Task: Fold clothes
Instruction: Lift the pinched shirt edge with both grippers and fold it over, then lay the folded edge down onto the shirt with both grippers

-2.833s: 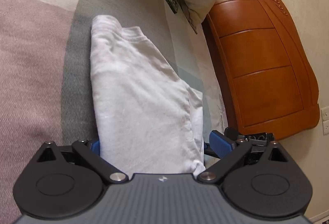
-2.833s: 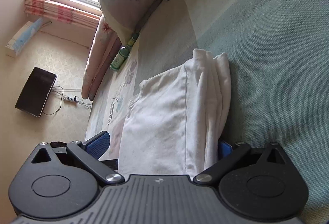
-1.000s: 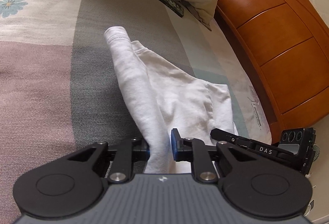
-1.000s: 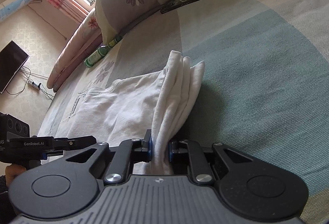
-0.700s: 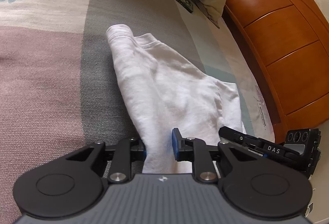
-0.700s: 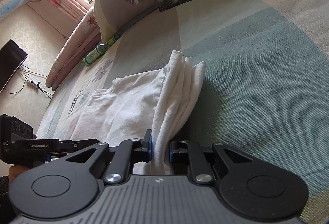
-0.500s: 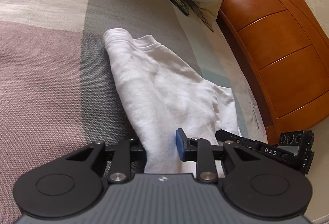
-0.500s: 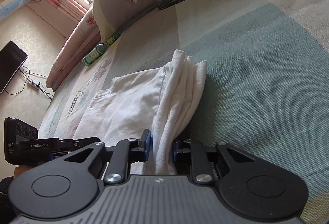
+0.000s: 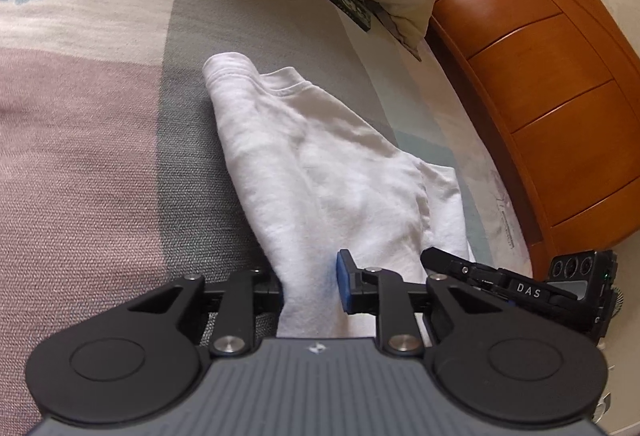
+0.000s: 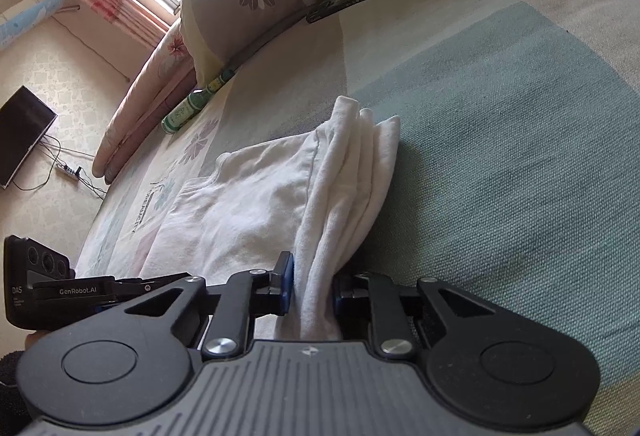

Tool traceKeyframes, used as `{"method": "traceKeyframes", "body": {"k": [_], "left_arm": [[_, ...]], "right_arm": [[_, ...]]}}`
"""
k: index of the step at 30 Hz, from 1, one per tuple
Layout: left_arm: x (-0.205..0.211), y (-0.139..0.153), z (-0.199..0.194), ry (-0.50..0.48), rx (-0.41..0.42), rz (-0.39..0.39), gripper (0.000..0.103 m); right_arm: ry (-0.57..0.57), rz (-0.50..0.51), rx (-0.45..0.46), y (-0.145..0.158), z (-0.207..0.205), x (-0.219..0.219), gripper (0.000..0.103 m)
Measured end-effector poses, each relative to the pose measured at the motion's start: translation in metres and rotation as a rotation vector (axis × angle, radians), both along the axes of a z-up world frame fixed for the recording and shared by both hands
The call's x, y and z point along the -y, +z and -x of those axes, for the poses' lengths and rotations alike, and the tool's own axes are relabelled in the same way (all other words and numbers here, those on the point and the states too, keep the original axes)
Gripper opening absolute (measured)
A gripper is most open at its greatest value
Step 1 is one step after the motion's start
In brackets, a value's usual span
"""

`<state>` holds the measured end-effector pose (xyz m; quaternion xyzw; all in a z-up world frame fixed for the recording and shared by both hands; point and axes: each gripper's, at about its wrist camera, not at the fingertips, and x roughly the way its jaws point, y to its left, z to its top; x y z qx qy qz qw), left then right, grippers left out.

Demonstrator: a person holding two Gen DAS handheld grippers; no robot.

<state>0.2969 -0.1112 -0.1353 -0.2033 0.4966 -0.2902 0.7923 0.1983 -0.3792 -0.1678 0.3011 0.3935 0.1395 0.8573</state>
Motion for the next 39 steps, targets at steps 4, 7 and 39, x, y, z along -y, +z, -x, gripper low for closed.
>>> {"method": "traceKeyframes", "body": {"k": [4,7,39], "left_arm": [[-0.001,-0.006,-0.005,0.017,-0.023,0.042,0.022],[-0.002,-0.009,-0.01,0.032,-0.053,0.067,0.021],[0.171,0.054,-0.029,-0.195,0.07,0.111,0.013]], "right_arm": [[-0.001,-0.01,-0.002,-0.002,-0.001,0.001,0.024],[-0.007,-0.032,-0.002,-0.004,-0.001,0.003,0.023],[-0.203,0.194,0.162,0.08,0.042,0.108,0.018]]}}
